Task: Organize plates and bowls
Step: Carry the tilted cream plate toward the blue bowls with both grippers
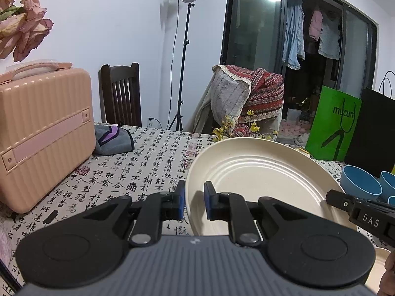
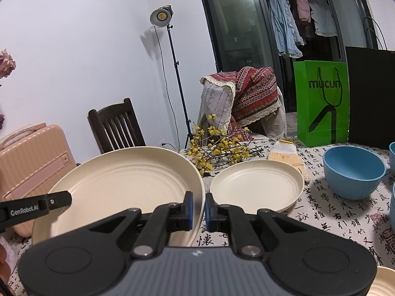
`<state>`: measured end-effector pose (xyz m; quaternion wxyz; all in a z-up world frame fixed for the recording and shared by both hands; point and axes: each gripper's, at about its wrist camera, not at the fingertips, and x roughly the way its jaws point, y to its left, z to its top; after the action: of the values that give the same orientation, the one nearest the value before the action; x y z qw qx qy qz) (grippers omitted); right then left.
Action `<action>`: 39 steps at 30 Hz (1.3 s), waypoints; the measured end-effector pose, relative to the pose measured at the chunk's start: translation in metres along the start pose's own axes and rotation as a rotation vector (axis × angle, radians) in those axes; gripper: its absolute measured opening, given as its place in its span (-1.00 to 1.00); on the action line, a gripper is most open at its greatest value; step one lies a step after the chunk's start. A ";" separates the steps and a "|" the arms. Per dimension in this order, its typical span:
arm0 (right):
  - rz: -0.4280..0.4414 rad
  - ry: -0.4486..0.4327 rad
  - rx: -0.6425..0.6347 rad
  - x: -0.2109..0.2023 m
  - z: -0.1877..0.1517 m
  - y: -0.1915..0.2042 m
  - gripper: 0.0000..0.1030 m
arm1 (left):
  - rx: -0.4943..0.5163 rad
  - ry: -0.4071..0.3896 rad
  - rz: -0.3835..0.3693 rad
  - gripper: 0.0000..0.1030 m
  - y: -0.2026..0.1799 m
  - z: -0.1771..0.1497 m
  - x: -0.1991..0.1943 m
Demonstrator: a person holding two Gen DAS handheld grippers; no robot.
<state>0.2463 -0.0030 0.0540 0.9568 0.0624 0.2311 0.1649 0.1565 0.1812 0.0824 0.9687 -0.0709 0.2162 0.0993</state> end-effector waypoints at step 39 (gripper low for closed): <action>-0.031 -0.029 0.026 -0.056 -0.019 -0.045 -0.82 | 0.006 -0.005 -0.051 -0.71 -0.046 -0.025 -0.034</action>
<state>0.2037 -0.0634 0.0516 0.9616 0.0738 0.2201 0.1462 0.1265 0.1261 0.0790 0.9716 -0.0731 0.2123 0.0742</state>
